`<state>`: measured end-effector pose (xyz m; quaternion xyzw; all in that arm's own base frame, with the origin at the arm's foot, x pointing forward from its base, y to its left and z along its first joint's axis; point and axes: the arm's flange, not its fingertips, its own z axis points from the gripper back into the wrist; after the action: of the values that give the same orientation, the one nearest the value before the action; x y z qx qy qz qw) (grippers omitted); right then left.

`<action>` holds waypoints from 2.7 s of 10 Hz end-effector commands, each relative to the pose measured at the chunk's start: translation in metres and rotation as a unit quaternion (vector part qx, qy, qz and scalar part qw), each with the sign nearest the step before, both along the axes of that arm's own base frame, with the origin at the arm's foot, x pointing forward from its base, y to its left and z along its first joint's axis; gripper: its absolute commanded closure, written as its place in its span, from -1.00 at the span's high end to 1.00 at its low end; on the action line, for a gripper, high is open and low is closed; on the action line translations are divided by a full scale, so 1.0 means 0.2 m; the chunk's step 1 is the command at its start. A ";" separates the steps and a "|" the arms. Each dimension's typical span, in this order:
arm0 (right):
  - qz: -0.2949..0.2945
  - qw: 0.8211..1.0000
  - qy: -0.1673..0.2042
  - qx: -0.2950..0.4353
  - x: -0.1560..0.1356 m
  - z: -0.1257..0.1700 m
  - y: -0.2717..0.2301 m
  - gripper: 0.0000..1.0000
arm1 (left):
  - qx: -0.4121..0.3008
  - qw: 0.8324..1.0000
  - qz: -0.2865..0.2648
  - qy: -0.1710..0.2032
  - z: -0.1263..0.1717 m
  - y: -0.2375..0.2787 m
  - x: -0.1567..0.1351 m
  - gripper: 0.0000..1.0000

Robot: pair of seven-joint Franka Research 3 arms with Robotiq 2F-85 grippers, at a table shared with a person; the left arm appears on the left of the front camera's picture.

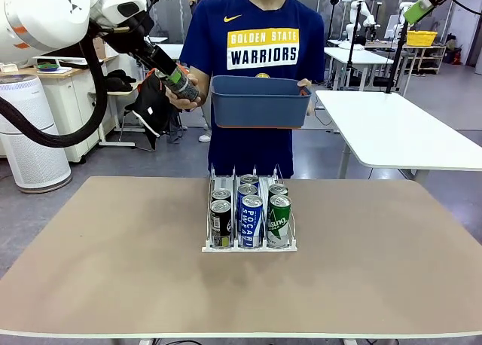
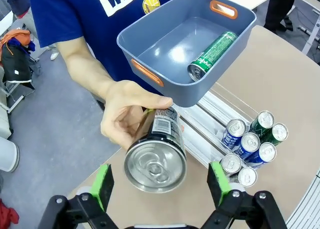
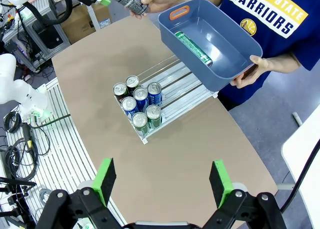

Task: Fill the beverage cans into the dispenser.
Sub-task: Pick up the Pepsi coke handed by the human.

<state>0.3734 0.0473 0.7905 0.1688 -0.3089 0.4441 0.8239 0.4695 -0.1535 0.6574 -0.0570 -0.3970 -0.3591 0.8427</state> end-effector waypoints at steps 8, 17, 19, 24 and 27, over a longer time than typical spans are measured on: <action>0.000 1.000 0.000 0.000 0.00 0.00 0.00 1.00 | -0.034 0.998 -0.045 -0.008 -0.13 0.04 0.17 1.00; 0.000 1.000 0.000 0.000 0.00 0.00 0.00 1.00 | -0.020 0.999 -0.036 -0.003 -0.11 0.00 0.15 1.00; 0.000 1.000 0.000 0.000 0.00 0.00 0.00 1.00 | -0.003 1.000 -0.029 0.010 -0.09 -0.02 0.13 -0.20; 0.000 1.000 0.000 0.000 0.00 0.00 0.00 1.00 | 0.002 1.000 -0.020 0.012 -0.09 -0.02 0.11 -1.00; 0.000 1.000 0.000 0.000 0.00 0.00 0.00 1.00 | 0.011 1.000 -0.009 0.011 -0.08 -0.01 0.09 -1.00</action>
<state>0.3734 0.0473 0.7905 0.1688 -0.3089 0.4441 0.8239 0.4955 -0.1603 0.6390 -0.0691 -0.3897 -0.3758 0.8379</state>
